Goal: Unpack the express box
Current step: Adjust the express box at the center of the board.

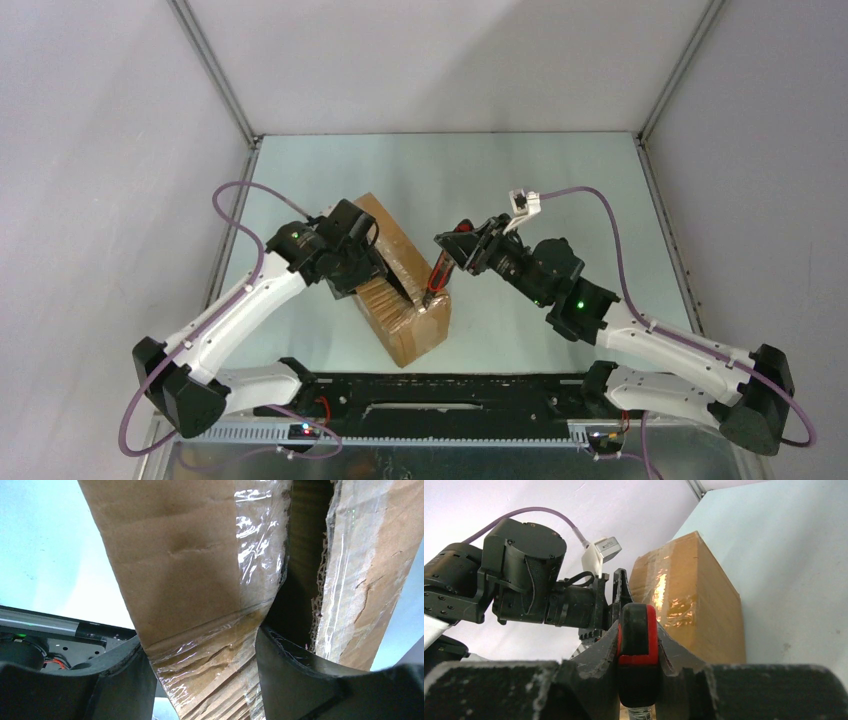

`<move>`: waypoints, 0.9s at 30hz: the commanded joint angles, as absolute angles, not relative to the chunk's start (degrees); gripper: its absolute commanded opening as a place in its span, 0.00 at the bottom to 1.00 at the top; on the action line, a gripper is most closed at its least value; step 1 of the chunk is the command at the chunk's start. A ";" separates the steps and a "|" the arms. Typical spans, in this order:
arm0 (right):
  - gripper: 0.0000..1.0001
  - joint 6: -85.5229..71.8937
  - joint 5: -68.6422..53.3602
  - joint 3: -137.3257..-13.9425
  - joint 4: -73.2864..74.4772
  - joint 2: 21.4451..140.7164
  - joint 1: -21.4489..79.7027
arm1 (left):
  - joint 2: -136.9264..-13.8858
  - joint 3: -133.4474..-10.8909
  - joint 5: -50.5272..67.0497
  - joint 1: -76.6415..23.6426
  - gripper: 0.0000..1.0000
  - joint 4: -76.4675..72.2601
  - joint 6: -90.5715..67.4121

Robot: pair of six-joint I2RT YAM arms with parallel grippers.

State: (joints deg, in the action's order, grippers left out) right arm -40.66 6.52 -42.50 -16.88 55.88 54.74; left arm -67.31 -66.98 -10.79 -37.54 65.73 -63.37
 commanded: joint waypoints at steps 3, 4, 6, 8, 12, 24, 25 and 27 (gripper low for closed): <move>0.00 -37.96 12.31 -45.75 -19.28 58.70 56.55 | -65.87 -69.56 -9.49 -37.70 0.67 63.67 -59.93; 0.00 -37.73 13.00 -45.71 -18.11 58.73 56.67 | -65.43 -69.34 -9.00 -37.70 0.70 62.59 -58.82; 0.00 -37.73 13.16 -45.70 -16.30 58.68 56.51 | -64.17 -68.90 -8.76 -37.69 0.76 61.36 -57.57; 0.00 -38.62 11.30 -45.70 -15.10 58.80 55.49 | -63.41 -68.90 -7.73 -37.58 0.88 60.20 -55.99; 0.00 -42.86 4.19 -45.73 -13.60 59.21 51.58 | -60.92 -68.72 -4.89 -37.58 0.99 57.53 -50.59; 0.00 -57.02 -22.01 -46.40 -19.43 59.58 38.61 | -53.23 -76.56 4.03 -37.48 0.93 58.88 -28.12; 0.00 -58.07 -23.30 -46.56 -20.30 59.97 38.59 | -52.88 -77.02 6.39 -37.51 0.92 57.75 -26.84; 0.00 -61.01 -25.78 -46.58 -23.33 60.60 38.58 | -52.84 -77.12 13.81 -37.59 0.91 54.44 -24.47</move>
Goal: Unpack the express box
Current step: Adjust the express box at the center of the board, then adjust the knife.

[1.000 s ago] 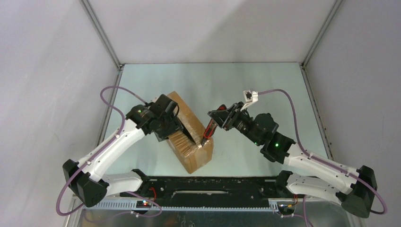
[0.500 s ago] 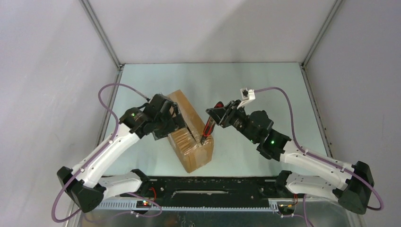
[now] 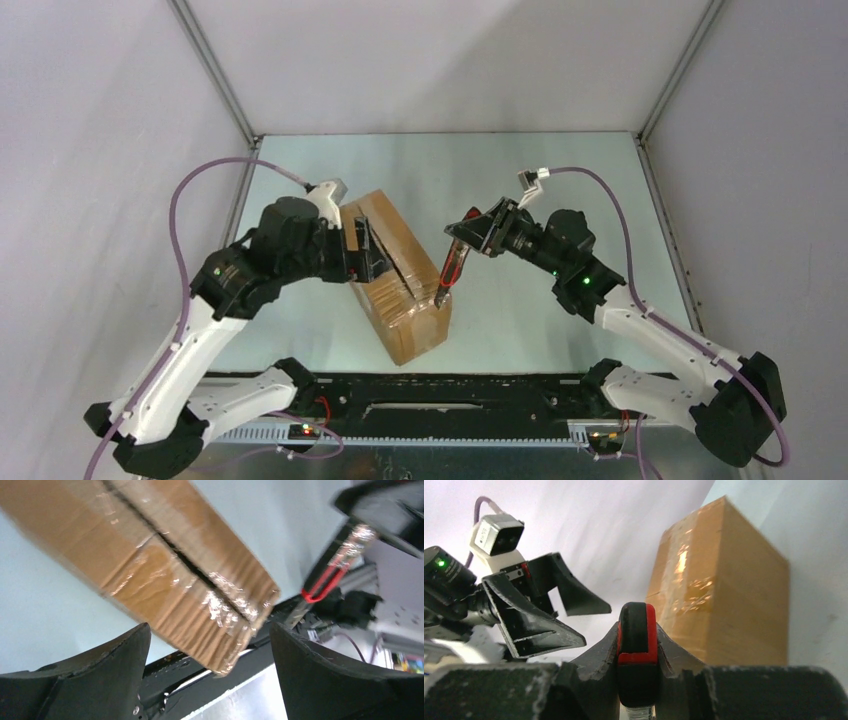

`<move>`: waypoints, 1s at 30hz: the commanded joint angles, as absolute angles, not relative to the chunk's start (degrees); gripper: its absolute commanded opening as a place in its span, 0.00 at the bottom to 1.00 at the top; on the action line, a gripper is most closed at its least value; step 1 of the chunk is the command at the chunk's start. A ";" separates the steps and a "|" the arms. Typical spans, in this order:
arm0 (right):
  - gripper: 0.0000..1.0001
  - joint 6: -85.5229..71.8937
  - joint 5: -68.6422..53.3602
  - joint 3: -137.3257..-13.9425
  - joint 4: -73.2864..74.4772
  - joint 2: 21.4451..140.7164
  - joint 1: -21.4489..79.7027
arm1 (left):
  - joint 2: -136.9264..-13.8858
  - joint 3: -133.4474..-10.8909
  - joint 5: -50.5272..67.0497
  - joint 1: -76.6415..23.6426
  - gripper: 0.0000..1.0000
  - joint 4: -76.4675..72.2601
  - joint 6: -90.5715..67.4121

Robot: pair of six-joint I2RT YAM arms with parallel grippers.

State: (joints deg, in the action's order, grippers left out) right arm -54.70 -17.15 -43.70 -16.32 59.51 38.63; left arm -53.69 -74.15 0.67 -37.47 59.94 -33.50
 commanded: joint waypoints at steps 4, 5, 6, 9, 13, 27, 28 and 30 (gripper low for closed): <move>0.00 -65.05 -26.01 -46.58 -26.97 60.40 38.83 | -52.81 -73.25 26.78 -38.05 0.89 41.98 -24.52; 0.00 -66.11 -24.79 -46.58 -26.35 59.98 38.91 | -52.97 -71.70 28.84 -38.12 0.89 39.55 -25.39; 0.00 -66.70 -23.80 -46.60 -26.40 59.68 39.23 | -53.65 -70.61 30.30 -38.33 0.89 38.26 -25.88; 0.00 -68.06 -25.68 -46.58 -30.07 60.27 39.60 | -54.45 -68.05 31.55 -39.67 0.92 34.47 -26.74; 0.00 -70.83 -30.37 -46.93 -34.39 62.59 39.75 | -55.46 -65.80 35.77 -40.17 0.92 27.87 -28.84; 0.00 -67.74 -17.14 -47.01 -27.28 57.61 41.74 | -54.61 -54.61 40.48 -43.76 0.77 11.43 -40.33; 0.00 -67.22 -16.08 -46.99 -26.34 57.24 42.08 | -54.51 -54.31 40.53 -43.76 0.72 10.26 -41.79; 0.00 -66.37 -14.46 -46.93 -24.86 56.49 42.47 | -54.66 -53.89 40.65 -43.78 0.58 8.78 -43.49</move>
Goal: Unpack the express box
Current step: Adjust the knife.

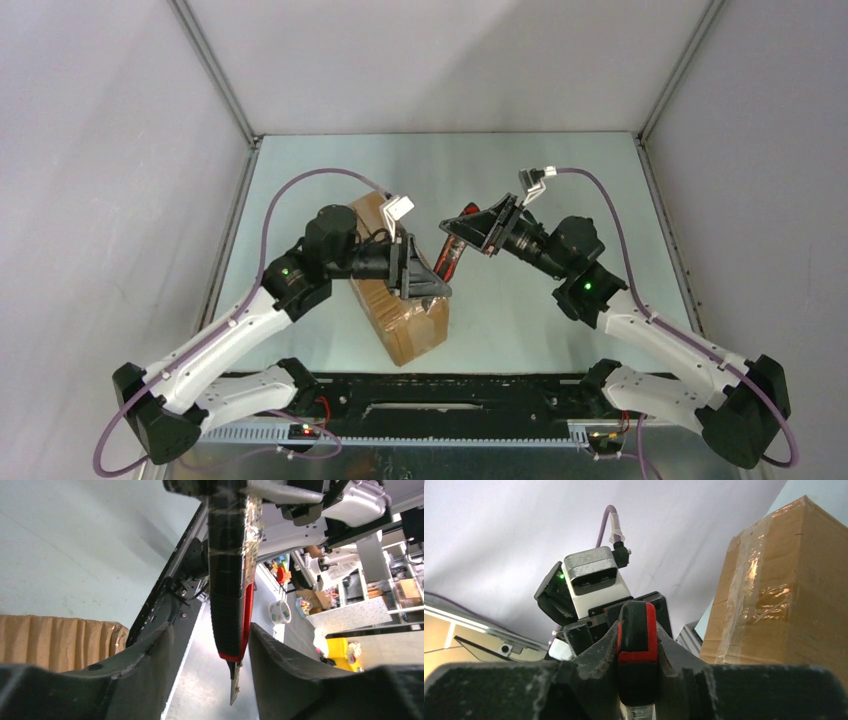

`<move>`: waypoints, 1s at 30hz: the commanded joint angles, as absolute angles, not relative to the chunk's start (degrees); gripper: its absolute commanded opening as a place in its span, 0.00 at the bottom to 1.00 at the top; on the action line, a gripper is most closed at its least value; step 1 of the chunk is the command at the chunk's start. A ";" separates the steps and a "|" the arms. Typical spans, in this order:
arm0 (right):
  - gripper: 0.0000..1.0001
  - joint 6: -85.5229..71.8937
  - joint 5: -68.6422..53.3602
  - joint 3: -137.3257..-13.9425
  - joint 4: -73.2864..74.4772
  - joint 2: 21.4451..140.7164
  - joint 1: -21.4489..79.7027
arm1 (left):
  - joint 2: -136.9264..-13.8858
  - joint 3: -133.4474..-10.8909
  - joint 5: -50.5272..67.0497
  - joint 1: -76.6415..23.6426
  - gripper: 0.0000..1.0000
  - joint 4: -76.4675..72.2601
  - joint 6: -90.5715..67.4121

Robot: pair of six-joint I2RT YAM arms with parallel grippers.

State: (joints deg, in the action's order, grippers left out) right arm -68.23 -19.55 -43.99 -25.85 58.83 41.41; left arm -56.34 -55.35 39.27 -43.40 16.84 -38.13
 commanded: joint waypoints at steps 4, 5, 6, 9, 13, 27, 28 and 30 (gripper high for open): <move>0.00 -64.27 -14.33 -46.59 -23.90 55.49 42.49 | -54.51 -55.24 40.32 -43.82 0.01 11.36 -42.72; 0.00 -63.54 -15.88 -46.58 -23.19 55.23 41.86 | -54.52 -56.39 39.62 -43.78 0.00 14.00 -40.84; 0.01 -62.75 -17.78 -46.58 -22.28 54.79 40.92 | -54.63 -57.78 39.33 -43.73 0.00 17.34 -38.56; 0.28 -60.23 -28.43 -46.49 -22.36 53.53 36.96 | -55.40 -60.44 40.78 -43.69 0.00 23.15 -33.52; 0.68 -54.87 -42.23 -46.47 -18.27 50.14 33.29 | -56.56 -64.29 38.21 -43.79 0.00 34.39 -25.28; 0.82 -65.80 -17.42 -52.87 14.00 36.28 31.03 | -56.22 -69.31 -51.94 -72.57 0.00 32.45 14.12; 0.82 -67.36 -15.26 -53.48 13.82 36.64 32.28 | -55.98 -64.33 -60.53 -75.07 0.00 21.11 23.74; 0.82 -69.96 -9.47 -54.15 13.12 37.33 36.49 | -56.09 -53.66 -68.80 -77.74 0.00 -10.54 49.23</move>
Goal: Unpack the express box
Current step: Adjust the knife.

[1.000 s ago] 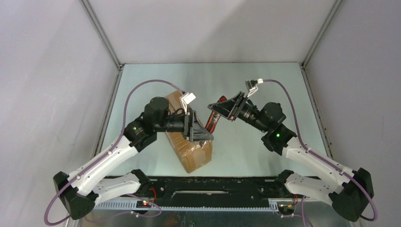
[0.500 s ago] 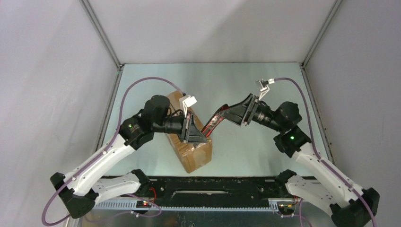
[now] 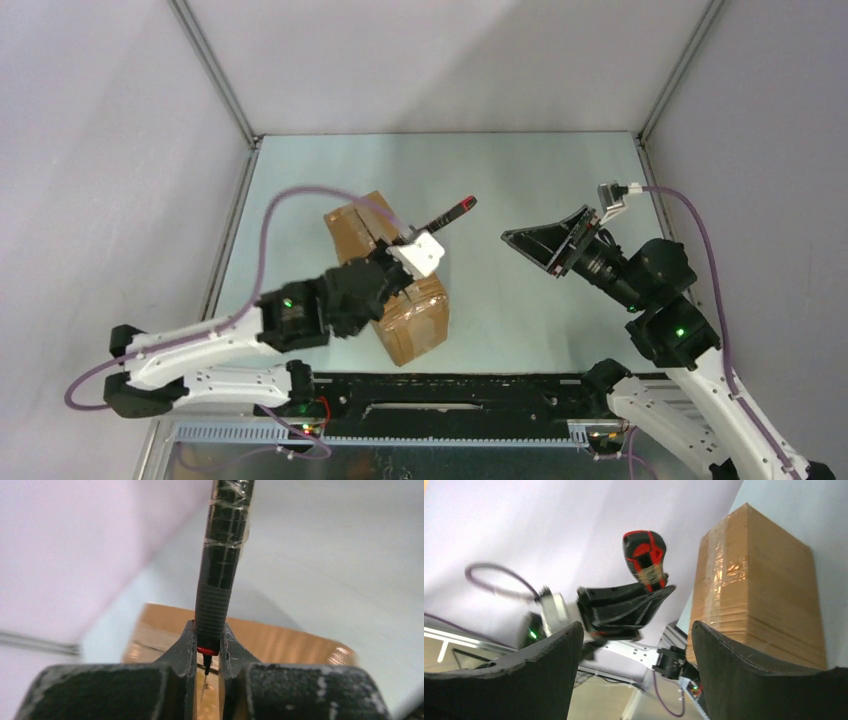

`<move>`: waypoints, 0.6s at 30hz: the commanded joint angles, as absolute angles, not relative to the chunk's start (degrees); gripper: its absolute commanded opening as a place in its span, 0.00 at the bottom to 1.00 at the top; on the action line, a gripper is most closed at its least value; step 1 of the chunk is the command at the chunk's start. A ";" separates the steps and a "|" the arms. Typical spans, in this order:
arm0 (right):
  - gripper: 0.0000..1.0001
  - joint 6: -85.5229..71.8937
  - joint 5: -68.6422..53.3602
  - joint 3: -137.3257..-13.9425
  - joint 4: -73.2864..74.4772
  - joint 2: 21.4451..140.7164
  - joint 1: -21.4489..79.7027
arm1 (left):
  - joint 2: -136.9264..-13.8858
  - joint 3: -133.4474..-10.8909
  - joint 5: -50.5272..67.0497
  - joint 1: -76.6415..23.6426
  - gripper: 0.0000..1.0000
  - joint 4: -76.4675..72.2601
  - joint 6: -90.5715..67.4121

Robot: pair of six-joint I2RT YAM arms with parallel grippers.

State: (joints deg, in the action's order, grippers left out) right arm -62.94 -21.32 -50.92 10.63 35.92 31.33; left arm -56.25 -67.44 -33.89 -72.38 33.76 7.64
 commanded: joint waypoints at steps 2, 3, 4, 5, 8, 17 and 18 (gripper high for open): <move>0.82 -70.51 -1.86 -54.66 13.34 38.28 42.43 | -58.53 -46.82 -67.30 -78.69 0.00 -41.50 68.71; 0.82 -70.66 2.43 -55.22 14.13 39.06 45.23 | -60.75 -46.03 -66.49 -78.78 0.00 -48.62 75.18; 0.82 -69.78 6.59 -55.51 13.09 39.82 47.90 | -63.06 -44.84 -65.08 -78.83 0.00 -55.61 81.72; 0.82 -68.95 9.42 -55.71 12.54 40.44 50.32 | -65.66 -43.27 -63.01 -78.92 0.00 -65.40 89.11; 0.82 -68.26 15.75 -56.16 12.12 42.26 55.22 | -73.20 -41.91 -57.69 -79.21 0.00 -86.66 105.95; 0.80 -65.76 26.04 -50.23 -3.13 43.34 58.01 | -76.98 -42.14 -49.05 -83.66 0.00 -91.14 113.38; 0.80 -65.37 26.17 -49.96 -4.52 43.72 58.04 | -77.40 -42.06 -48.81 -83.79 0.00 -91.15 113.96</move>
